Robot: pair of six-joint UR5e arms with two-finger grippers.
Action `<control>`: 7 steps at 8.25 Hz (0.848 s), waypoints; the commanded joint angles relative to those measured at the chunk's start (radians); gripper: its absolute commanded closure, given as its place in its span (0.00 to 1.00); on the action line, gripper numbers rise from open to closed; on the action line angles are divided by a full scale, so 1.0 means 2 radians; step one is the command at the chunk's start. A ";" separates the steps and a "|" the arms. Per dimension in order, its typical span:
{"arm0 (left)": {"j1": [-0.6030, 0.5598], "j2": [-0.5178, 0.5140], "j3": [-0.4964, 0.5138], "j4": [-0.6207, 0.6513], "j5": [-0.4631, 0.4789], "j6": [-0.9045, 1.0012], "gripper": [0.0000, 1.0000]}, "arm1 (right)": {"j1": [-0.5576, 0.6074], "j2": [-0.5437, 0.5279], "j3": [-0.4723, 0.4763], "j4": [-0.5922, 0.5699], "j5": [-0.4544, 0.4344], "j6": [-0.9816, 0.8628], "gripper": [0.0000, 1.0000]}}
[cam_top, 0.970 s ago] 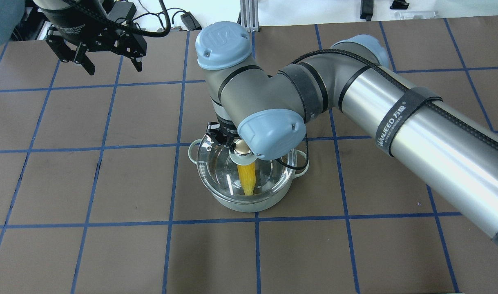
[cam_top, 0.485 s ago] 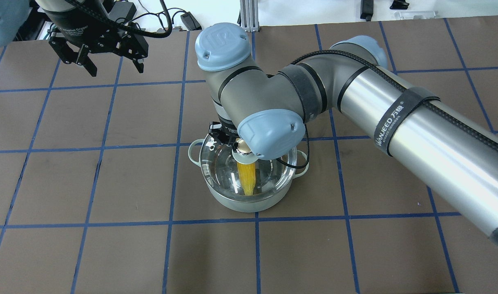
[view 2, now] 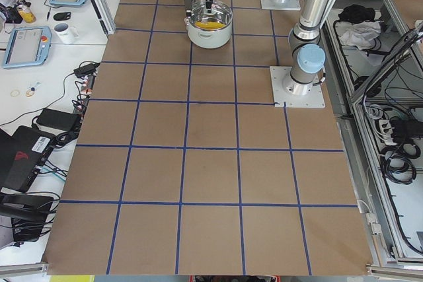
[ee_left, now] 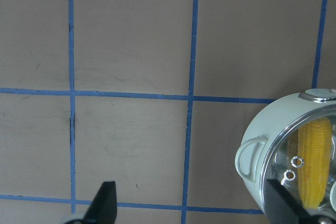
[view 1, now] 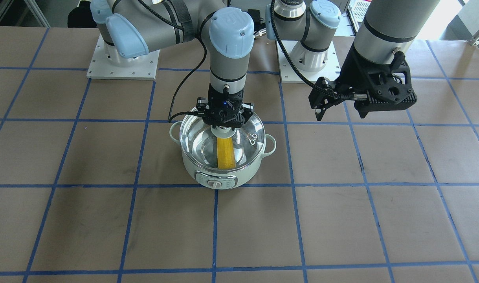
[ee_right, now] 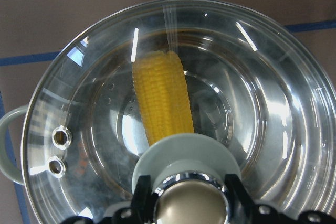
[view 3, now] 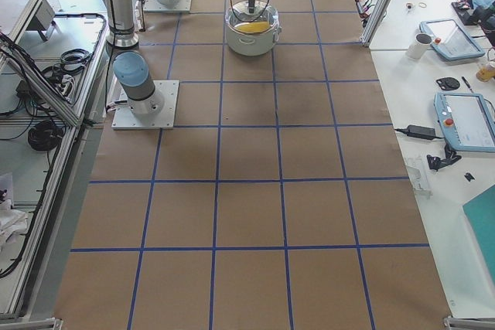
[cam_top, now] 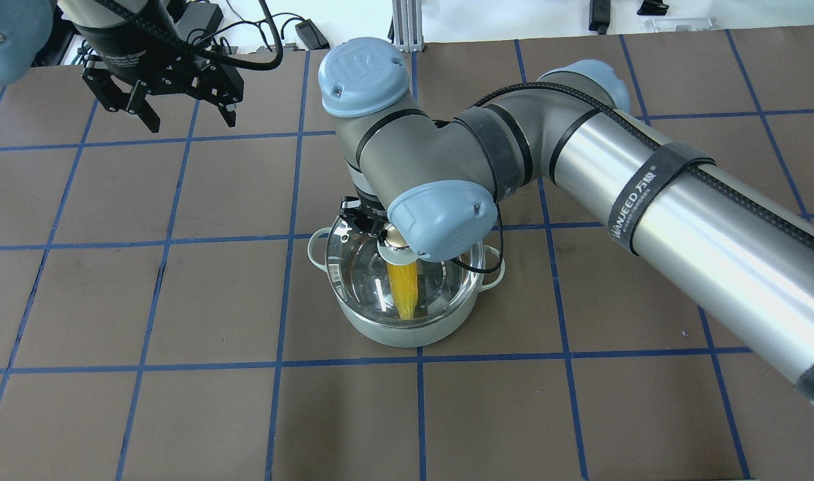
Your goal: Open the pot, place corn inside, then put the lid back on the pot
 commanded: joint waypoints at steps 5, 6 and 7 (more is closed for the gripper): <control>0.000 0.003 -0.004 -0.004 0.000 -0.001 0.00 | 0.000 0.004 0.000 -0.002 0.003 0.006 1.00; 0.000 0.007 -0.004 -0.003 -0.002 -0.003 0.00 | 0.000 0.005 0.000 -0.002 0.002 0.006 1.00; -0.001 0.018 -0.006 -0.006 -0.002 -0.003 0.00 | 0.000 0.006 0.000 -0.002 0.003 0.006 1.00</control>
